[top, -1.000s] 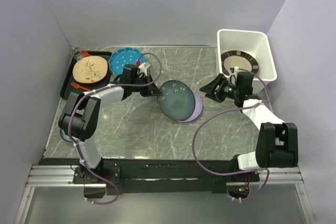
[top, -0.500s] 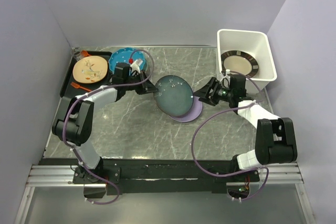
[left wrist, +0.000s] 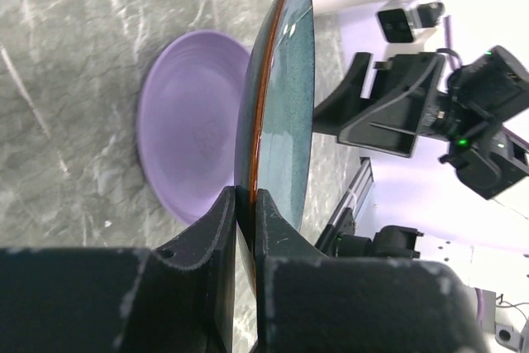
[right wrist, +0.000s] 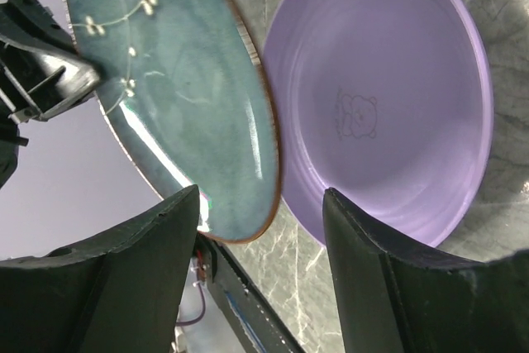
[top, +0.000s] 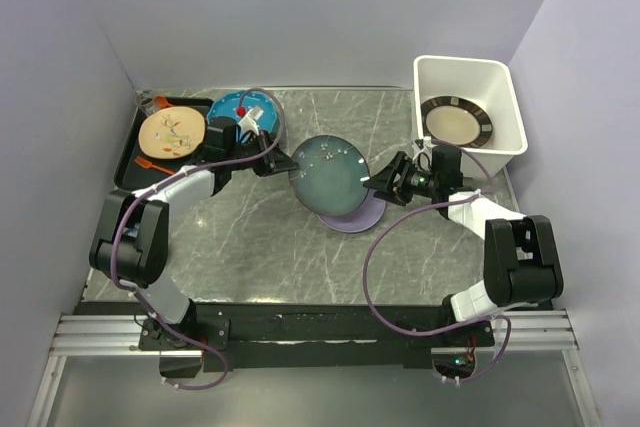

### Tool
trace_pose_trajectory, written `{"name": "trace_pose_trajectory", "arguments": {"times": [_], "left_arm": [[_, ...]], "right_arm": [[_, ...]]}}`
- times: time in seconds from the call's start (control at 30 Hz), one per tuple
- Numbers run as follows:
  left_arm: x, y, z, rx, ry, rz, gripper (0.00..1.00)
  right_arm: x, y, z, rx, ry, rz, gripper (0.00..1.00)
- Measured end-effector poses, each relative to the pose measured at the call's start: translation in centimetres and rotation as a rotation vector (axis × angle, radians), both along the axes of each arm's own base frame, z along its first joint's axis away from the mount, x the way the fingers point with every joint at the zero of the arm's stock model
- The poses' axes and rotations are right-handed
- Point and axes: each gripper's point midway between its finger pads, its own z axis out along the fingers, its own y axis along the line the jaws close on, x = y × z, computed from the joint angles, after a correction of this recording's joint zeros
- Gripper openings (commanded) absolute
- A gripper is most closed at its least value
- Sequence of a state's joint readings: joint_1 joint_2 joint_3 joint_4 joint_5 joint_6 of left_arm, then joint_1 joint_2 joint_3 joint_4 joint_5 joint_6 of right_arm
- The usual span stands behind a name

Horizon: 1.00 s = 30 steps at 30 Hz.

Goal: Place the plates into the plastic bin on the countertop
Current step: Place the plate in the plastic bin.

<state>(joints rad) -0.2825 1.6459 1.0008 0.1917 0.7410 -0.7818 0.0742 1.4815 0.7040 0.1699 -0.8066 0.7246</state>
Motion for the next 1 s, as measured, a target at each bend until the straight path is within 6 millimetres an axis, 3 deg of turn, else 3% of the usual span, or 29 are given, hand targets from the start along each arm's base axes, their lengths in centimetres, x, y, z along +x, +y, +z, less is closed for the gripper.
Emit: {"name": "trace_pose_trajectory", "arguments": {"times": [0.2,0.57,0.73,0.87,1.0], "left_arm": [[-0.1,-0.1,1.3,-0.035,-0.027,-0.012,0.01],[-0.8,-0.3,1.1,-0.061,-0.006,-0.029,0.01],[-0.7,-0.5,1.6,-0.080,-0.014,-0.035,0.01],[-1.0,-0.6,1.7,-0.088,-0.008,-0.047,0.01],[-1.1,-0.5,1.5,-0.084,-0.001,-0.050,0.01]], "right_arm": [[-0.1,0.2,0.1,0.023,-0.005,0.005,0.69],[-0.7,1.7,1.3,0.110,-0.043,0.054,0.65],[-1.1,2.9,1.5,0.148,-0.040,0.104,0.58],[-1.4,4.0,1.1,0.174,-0.011,0.131,0.43],[-1.6,4.7,1.4,0.193,-0.006,0.144,0.40]]}}
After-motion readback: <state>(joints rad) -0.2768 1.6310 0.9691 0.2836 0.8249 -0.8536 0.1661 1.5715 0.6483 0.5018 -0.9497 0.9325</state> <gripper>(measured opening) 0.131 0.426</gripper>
